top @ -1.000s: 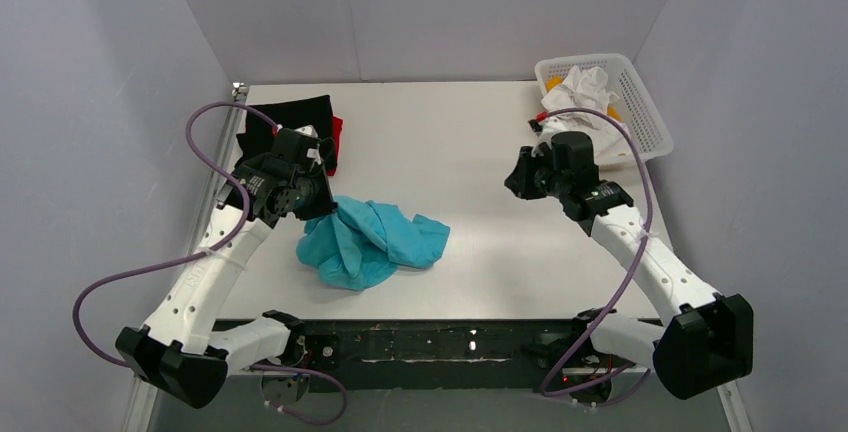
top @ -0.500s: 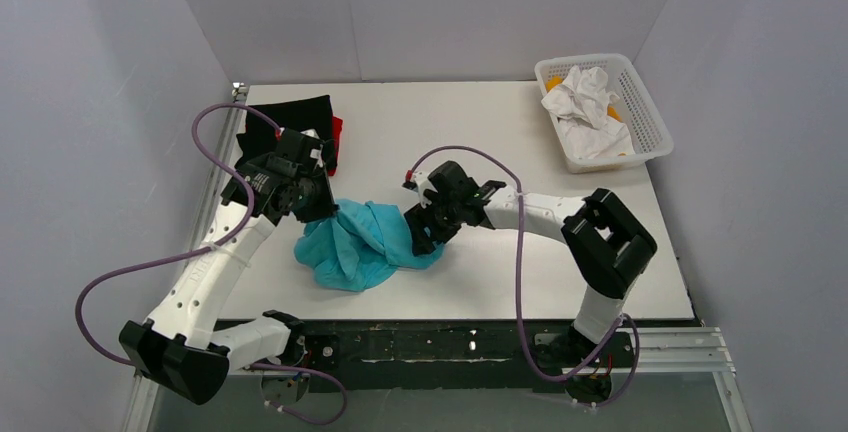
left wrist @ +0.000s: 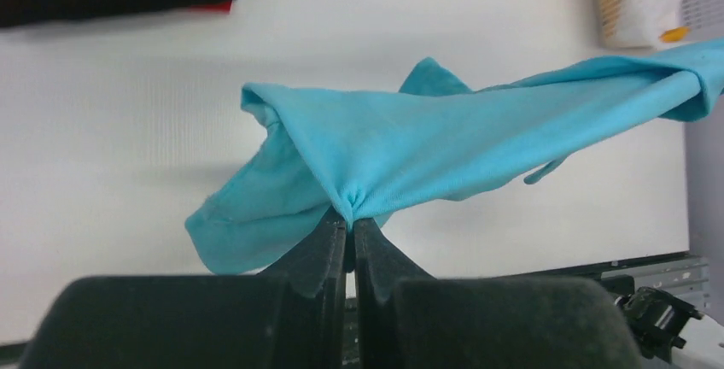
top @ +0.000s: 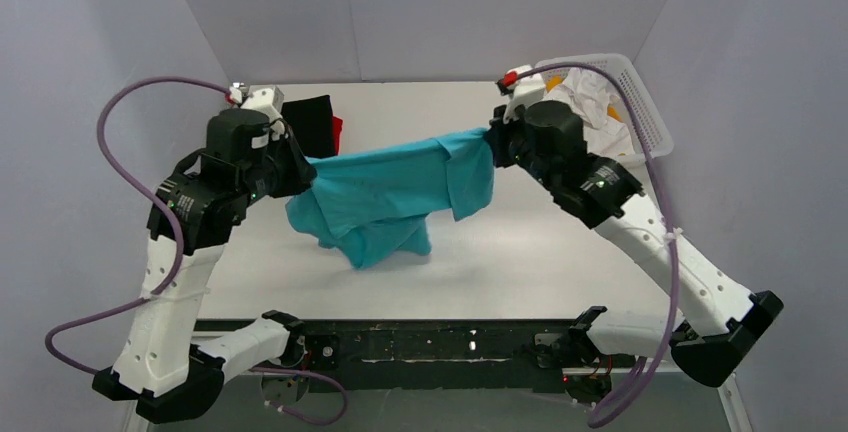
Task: Fold and stack the t-shirts
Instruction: Flatten out the tshirt
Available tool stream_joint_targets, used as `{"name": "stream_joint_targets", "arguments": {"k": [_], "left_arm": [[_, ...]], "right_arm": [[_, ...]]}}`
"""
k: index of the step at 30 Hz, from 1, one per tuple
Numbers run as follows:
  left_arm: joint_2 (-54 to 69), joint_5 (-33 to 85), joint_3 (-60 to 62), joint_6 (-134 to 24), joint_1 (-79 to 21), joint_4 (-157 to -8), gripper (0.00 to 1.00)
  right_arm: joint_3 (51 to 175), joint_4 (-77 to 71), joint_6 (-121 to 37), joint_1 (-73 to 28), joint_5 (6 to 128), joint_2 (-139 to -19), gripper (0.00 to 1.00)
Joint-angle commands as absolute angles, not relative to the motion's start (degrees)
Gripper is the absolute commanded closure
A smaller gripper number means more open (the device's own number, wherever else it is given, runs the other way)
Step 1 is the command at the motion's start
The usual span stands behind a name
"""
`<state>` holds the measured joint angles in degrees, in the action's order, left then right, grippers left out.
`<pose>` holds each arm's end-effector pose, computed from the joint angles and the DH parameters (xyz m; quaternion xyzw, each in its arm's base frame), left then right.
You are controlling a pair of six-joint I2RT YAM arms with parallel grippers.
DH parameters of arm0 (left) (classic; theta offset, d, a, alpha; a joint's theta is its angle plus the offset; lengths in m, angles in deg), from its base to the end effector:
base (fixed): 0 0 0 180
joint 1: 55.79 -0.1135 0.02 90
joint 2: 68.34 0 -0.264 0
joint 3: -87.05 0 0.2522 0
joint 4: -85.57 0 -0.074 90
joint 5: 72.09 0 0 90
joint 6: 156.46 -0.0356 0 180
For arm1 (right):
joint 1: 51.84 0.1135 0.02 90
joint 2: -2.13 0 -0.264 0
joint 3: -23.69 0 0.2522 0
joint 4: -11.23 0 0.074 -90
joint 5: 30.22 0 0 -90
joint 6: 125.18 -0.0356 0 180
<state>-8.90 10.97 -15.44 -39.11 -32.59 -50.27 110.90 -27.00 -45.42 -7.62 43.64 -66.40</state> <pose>0.1666 -0.0667 0.5109 -0.0682 0.7106 -0.2593 0.6505 0.1963 0.1772 0.4038 -0.1589 0.7972 0.1593 0.5603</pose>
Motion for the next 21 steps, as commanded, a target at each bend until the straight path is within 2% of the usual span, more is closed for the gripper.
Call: {"name": "stream_joint_targets", "arguments": {"k": [1, 8, 13, 17, 21], "left_arm": [[-5.5, 11.1, -32.9, -46.7, -32.7, -48.8, 1.0], [-5.4, 20.3, -46.7, -50.0, -32.8, -49.5, 1.0], [-6.8, 23.2, -43.9, -50.0, -32.8, -52.0, 1.0], [-4.7, 18.9, -39.4, -50.2, -32.8, -53.4, 1.0], [1.5, 7.1, -36.8, -51.9, -32.8, -54.4, 1.0]], "right_arm": [[127.4, -28.8, -33.2, -9.0, 33.3, -62.5, 0.99], [139.3, -32.7, -31.6, -9.0, 46.2, -57.8, 0.99], [139.5, -32.2, -32.8, -9.0, 50.5, -55.6, 0.99], [136.4, -31.6, -33.1, -9.0, 47.7, -57.4, 0.99], [133.7, -29.7, -32.8, -11.8, 44.0, -62.6, 0.99]]}}
